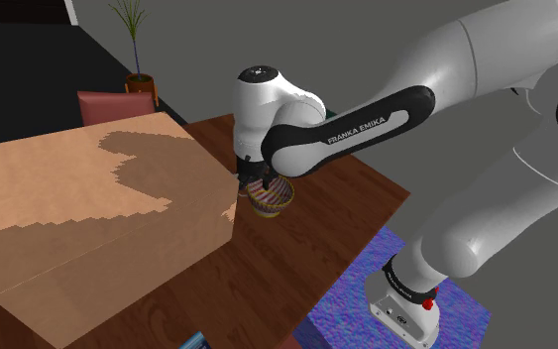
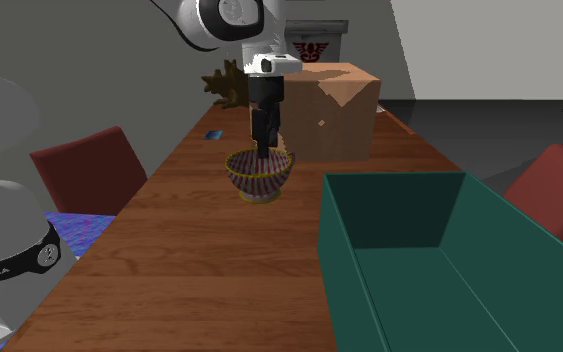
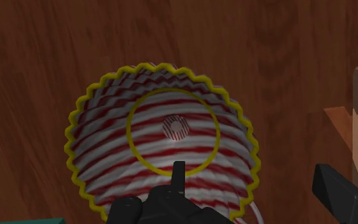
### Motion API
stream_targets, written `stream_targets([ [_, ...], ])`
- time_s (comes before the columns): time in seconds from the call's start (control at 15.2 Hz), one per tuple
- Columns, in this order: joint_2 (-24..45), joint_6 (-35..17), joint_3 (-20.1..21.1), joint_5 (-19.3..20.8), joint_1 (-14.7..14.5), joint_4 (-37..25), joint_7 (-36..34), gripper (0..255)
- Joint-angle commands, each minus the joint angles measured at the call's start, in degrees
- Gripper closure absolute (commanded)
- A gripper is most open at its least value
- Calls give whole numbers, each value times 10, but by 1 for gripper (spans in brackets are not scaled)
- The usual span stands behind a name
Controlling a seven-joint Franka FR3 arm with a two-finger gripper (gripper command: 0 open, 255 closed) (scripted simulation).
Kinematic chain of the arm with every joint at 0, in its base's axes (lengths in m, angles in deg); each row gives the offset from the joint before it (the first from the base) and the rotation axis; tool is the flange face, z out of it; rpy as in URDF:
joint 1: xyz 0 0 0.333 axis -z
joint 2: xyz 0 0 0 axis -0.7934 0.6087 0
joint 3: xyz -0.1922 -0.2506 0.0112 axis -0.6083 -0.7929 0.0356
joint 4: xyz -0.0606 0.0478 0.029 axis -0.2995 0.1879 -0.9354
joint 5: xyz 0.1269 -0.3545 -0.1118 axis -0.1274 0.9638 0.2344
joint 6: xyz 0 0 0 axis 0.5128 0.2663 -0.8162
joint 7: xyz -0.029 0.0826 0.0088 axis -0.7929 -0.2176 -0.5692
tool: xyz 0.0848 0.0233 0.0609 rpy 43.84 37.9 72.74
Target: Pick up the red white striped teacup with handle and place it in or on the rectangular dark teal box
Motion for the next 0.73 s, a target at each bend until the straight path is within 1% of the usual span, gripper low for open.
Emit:
stream_targets([
  [0.0,0,0,0,0,0,0,0,255],
  [0.59,0,0,0,0,0,0,0,255],
  [0.66,-5,7,-1,-4,0,-3,4,255],
])
